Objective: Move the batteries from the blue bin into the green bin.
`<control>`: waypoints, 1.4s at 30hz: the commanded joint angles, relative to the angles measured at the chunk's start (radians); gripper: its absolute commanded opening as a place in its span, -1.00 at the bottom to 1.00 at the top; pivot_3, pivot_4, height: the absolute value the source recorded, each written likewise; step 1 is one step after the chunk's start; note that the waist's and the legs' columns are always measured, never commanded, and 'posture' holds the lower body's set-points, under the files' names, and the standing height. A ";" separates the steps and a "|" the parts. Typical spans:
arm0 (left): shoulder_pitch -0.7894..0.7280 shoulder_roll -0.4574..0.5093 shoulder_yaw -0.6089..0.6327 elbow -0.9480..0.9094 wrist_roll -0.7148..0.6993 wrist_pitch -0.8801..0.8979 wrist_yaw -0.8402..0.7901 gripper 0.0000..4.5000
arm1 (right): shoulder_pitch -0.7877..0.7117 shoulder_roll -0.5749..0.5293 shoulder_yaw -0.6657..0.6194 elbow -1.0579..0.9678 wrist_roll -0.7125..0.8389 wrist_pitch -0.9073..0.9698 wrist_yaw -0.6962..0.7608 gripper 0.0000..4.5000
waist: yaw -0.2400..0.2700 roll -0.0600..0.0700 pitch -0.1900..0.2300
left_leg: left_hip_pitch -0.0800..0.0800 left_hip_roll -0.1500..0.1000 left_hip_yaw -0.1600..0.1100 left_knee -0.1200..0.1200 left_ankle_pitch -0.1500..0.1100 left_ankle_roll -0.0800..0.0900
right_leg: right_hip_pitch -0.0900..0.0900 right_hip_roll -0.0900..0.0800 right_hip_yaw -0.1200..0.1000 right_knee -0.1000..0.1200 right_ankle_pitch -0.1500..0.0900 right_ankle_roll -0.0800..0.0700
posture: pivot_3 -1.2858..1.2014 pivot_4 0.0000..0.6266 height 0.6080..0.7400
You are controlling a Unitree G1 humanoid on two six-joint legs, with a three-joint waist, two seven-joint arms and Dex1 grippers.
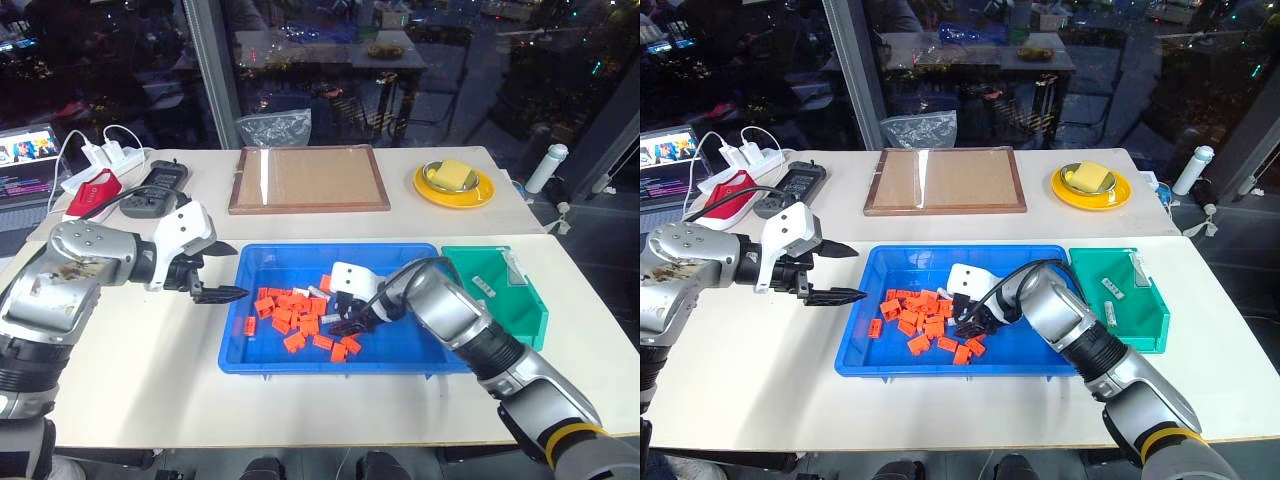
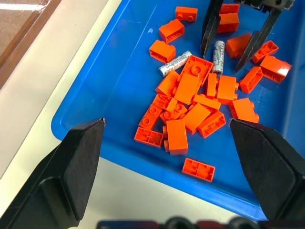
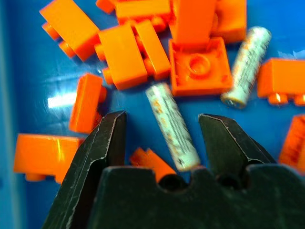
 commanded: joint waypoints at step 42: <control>-0.123 -0.057 -0.037 0.008 -0.105 0.037 -0.105 1.00 | 0.182 -0.558 -0.514 -0.042 0.132 0.081 -0.002 -0.89 | -0.018 0.000 0.001 | 0.000 0.000 0.002 0.001 -0.001 0.002 | 0.000 0.000 0.002 -0.001 0.000 0.000 | 0.03 -0.52 1.00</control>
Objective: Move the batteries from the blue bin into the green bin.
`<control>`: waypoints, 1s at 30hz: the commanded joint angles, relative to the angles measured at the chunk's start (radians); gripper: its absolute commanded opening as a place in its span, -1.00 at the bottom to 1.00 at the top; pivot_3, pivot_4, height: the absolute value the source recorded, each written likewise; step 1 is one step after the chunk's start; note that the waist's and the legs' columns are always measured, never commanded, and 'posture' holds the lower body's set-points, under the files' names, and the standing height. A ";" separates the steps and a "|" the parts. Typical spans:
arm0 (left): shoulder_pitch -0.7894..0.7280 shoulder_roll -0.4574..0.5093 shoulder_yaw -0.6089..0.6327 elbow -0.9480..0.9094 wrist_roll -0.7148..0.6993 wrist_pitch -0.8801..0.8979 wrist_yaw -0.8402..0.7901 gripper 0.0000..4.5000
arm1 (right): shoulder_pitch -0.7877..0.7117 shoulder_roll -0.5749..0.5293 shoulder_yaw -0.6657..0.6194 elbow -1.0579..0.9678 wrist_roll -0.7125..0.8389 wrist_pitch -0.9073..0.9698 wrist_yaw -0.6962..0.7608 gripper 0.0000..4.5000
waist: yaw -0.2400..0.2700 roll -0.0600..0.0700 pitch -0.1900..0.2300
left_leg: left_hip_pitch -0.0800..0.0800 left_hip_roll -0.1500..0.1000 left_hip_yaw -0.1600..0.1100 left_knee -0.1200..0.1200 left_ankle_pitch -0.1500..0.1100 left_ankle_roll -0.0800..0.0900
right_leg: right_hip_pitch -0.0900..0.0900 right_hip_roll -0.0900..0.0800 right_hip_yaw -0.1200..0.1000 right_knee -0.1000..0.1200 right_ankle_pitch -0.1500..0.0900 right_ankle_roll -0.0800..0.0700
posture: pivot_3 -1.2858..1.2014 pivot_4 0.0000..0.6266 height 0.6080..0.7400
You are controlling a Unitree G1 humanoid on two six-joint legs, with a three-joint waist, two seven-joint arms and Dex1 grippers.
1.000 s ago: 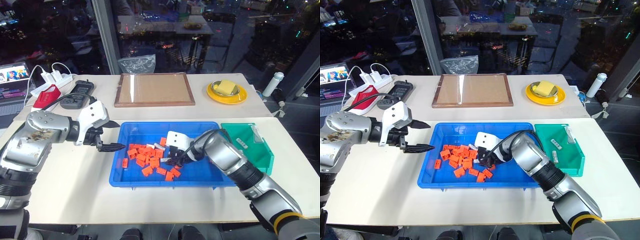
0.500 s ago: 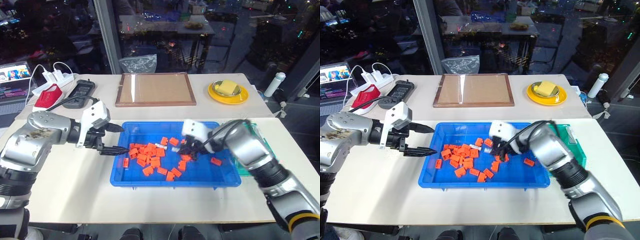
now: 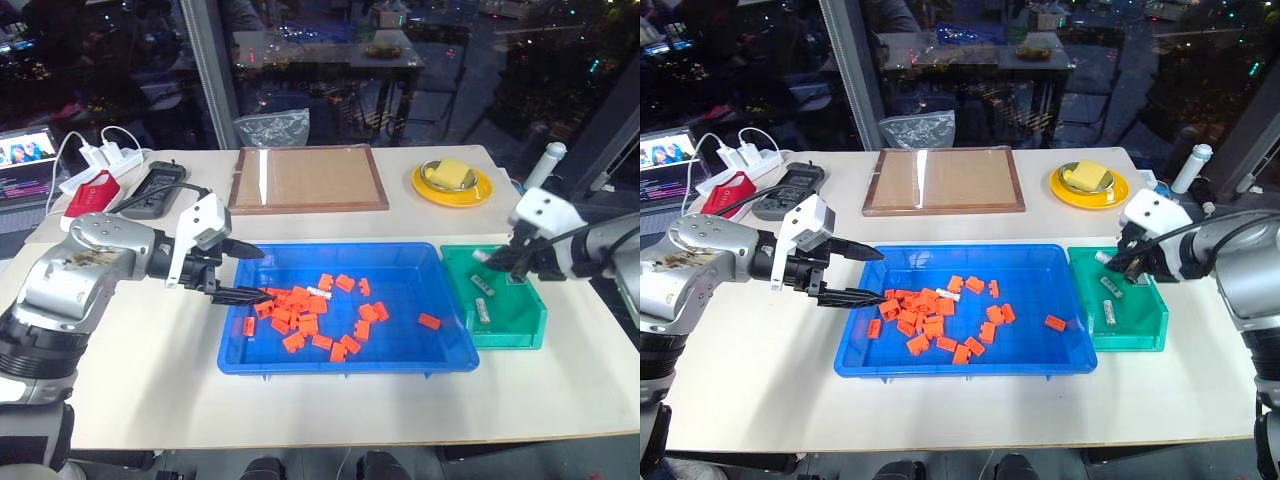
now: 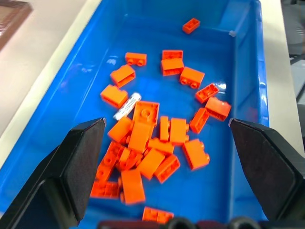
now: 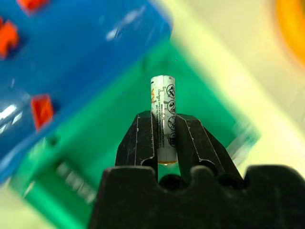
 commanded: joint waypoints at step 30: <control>0.057 0.078 0.037 -0.024 0.073 -0.022 0.058 1.00 | -0.218 0.560 0.353 -0.027 -0.007 -0.090 -0.066 0.99 | 0.029 0.002 0.001 | -0.002 -0.002 -0.003 0.002 0.000 0.000 | 0.000 -0.002 -0.002 0.001 0.000 0.000 | 0.03 -0.52 1.00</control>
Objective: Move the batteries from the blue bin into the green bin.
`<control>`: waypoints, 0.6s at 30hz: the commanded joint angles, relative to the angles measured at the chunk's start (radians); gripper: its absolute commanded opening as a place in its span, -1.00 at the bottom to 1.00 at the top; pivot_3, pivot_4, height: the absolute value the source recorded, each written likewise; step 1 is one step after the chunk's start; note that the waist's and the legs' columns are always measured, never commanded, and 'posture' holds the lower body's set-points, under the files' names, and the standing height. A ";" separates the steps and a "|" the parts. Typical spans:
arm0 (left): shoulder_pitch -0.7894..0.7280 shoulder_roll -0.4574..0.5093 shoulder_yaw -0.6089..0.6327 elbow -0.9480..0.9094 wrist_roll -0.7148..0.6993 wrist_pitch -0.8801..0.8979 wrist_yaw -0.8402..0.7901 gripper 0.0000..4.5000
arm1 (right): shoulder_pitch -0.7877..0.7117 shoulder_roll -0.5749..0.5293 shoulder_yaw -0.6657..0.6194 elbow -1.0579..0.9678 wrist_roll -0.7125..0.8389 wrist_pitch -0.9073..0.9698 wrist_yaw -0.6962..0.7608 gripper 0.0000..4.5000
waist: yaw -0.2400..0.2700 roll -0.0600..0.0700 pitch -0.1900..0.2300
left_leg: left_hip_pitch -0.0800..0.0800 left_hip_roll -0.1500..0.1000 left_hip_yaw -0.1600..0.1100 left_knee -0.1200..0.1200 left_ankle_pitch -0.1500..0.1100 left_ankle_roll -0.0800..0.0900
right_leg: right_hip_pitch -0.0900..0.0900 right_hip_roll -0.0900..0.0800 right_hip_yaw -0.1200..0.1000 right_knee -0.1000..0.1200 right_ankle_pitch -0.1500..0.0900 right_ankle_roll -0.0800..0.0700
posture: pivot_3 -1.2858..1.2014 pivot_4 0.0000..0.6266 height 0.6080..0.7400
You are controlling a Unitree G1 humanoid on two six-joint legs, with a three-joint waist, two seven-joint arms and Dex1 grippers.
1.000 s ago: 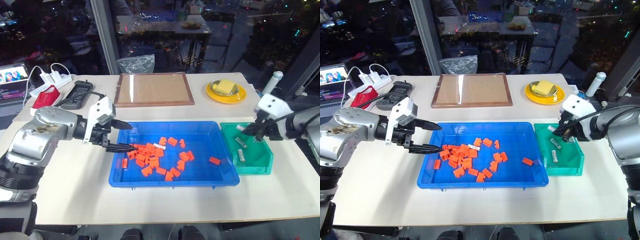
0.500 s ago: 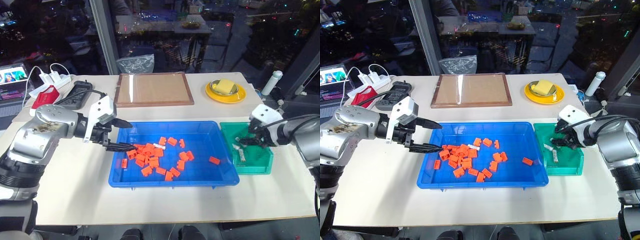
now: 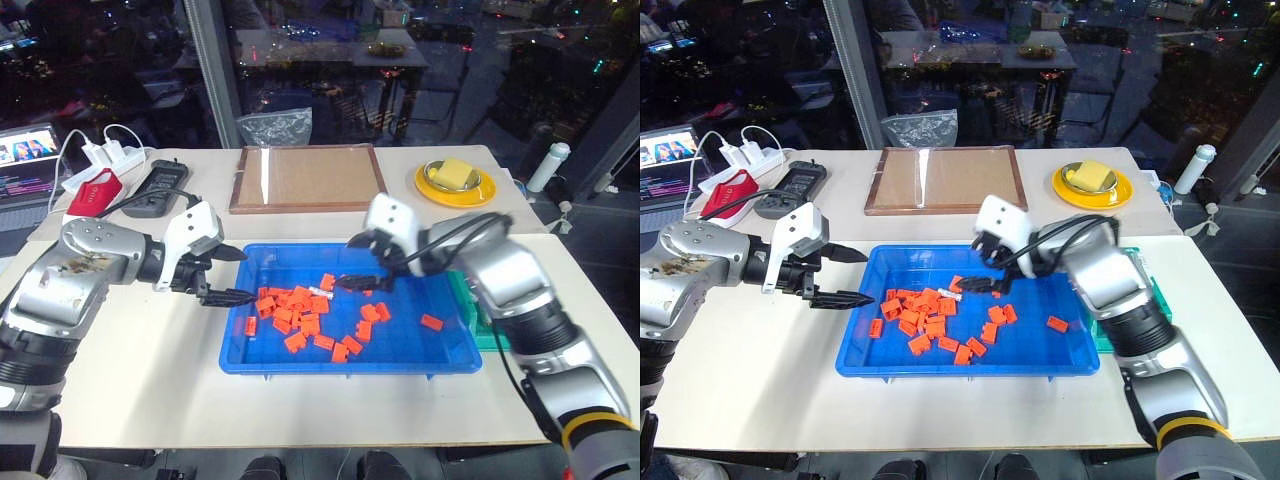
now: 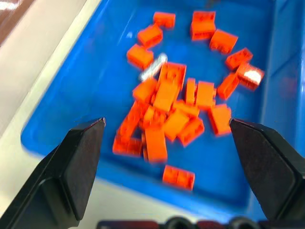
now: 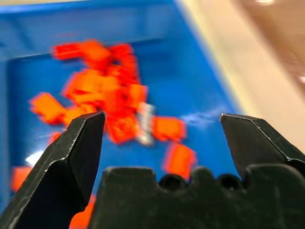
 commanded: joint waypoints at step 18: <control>0.023 0.057 0.030 -0.064 -0.008 0.015 -0.023 1.00 | 0.047 0.169 0.151 0.111 -0.078 -0.036 -0.024 0.99 | -0.017 0.000 0.000 | 0.002 0.002 0.000 -0.001 0.000 0.000 | 0.000 0.003 0.000 0.001 0.000 0.000 | 0.03 -0.52 1.00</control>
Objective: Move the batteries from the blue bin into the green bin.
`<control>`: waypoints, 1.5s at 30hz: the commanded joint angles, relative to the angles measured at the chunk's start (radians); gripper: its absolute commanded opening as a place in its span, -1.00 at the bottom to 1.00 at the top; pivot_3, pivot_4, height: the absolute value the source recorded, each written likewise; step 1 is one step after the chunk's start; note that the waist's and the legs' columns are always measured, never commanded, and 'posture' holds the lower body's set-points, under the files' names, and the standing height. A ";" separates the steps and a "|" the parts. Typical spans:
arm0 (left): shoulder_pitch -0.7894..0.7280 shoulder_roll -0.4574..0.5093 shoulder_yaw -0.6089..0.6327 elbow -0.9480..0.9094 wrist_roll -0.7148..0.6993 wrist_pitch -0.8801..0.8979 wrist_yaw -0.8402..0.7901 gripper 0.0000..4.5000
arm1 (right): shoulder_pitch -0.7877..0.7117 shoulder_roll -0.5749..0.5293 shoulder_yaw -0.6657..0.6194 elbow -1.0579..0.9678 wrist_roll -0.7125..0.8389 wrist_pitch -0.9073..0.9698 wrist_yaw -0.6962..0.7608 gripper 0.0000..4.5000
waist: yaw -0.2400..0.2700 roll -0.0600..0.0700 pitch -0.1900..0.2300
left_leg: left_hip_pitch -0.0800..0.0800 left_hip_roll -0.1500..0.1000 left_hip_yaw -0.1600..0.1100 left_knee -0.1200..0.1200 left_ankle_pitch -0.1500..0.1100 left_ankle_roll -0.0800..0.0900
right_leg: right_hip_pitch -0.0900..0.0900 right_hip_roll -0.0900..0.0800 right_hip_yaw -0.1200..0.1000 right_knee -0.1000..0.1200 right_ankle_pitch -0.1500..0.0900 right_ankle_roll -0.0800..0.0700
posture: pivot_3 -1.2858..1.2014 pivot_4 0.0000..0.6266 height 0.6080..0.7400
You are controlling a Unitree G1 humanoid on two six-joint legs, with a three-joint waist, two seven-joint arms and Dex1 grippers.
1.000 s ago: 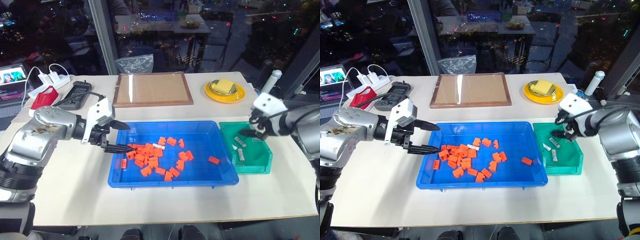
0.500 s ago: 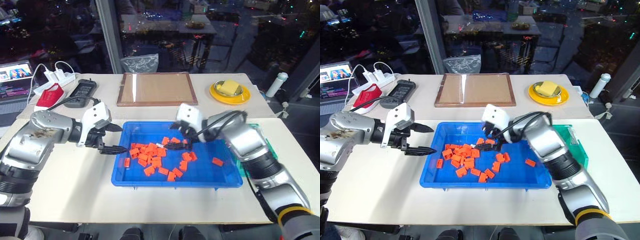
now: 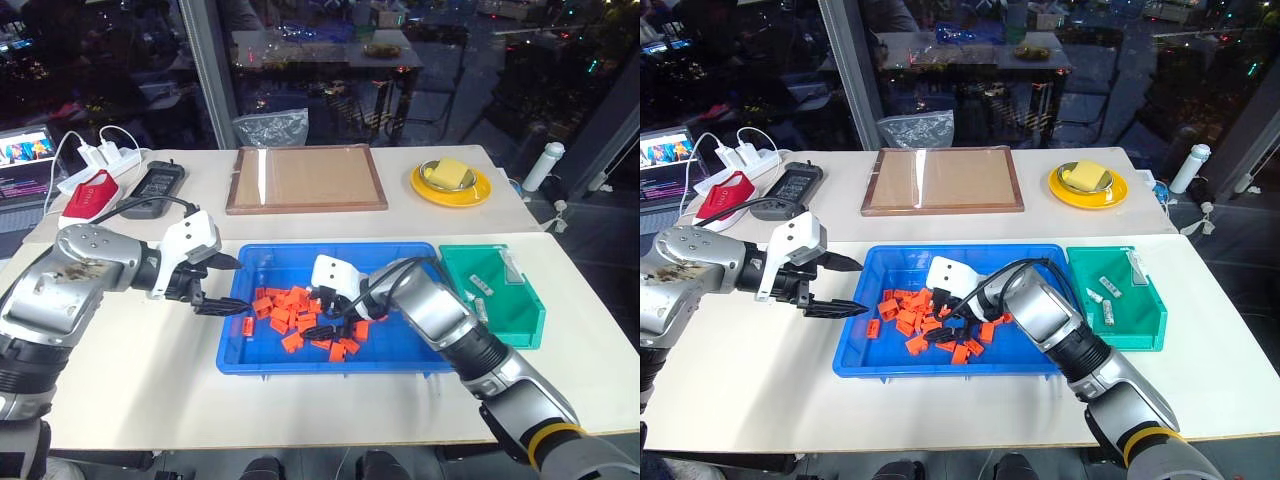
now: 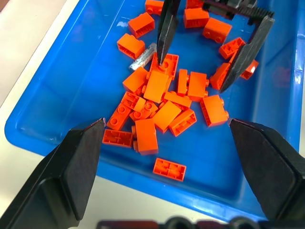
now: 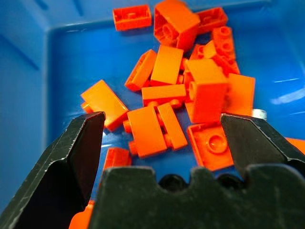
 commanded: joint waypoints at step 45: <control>0.005 0.018 0.017 -0.025 0.003 -0.015 -0.020 1.00 | -0.115 0.075 -0.118 0.264 0.002 -0.069 -0.071 0.39 | 0.007 -0.001 0.000 | 0.000 0.000 0.000 0.000 0.000 0.000 | 0.000 0.000 0.000 0.000 0.000 0.000 | 0.03 -0.52 1.00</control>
